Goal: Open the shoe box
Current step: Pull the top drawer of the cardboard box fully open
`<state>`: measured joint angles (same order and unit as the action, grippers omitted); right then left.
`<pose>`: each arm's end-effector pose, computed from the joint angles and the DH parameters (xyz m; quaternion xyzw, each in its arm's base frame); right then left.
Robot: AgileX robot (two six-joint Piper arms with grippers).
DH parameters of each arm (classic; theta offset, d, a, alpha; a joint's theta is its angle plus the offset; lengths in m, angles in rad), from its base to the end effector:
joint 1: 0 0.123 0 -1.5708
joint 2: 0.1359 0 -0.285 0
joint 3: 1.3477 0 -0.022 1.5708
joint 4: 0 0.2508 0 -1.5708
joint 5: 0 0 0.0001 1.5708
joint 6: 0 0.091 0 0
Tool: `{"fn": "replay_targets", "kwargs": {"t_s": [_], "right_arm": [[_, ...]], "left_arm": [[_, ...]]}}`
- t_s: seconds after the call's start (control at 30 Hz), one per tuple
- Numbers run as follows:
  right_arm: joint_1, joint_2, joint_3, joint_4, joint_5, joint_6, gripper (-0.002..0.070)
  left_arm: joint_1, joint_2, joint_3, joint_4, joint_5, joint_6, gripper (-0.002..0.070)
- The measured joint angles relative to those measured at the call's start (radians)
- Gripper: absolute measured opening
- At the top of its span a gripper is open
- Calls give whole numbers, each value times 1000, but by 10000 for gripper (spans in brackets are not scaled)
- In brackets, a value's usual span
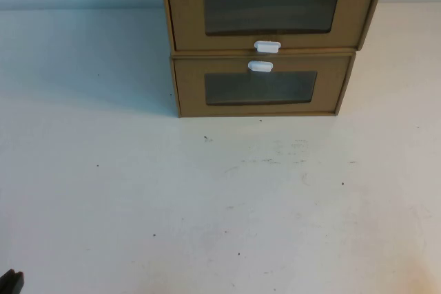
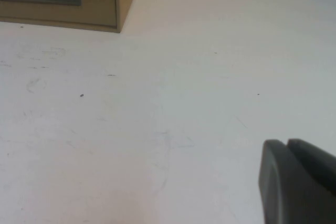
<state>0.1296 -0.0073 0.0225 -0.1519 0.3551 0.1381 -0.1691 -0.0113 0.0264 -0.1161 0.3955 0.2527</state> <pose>0.0534 0.0021 0.1744 -0.0377 0.7977 0.0166 0.6017 0.0506 -0.0128 0.1696 0.1399 0.7988 -0.0250 0.5846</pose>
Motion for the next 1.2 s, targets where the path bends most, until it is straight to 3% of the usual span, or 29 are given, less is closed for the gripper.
{"fn": "replay_targets", "kwargs": {"t_s": [0.83,1.2], "right_arm": [[0,0,0,0,-10,0,-14],[0,0,0,0,-231,0,-14]], "left_arm": [[0,0,0,0,-2,0,-5],[0,0,0,0,-195,0,-5]]}}
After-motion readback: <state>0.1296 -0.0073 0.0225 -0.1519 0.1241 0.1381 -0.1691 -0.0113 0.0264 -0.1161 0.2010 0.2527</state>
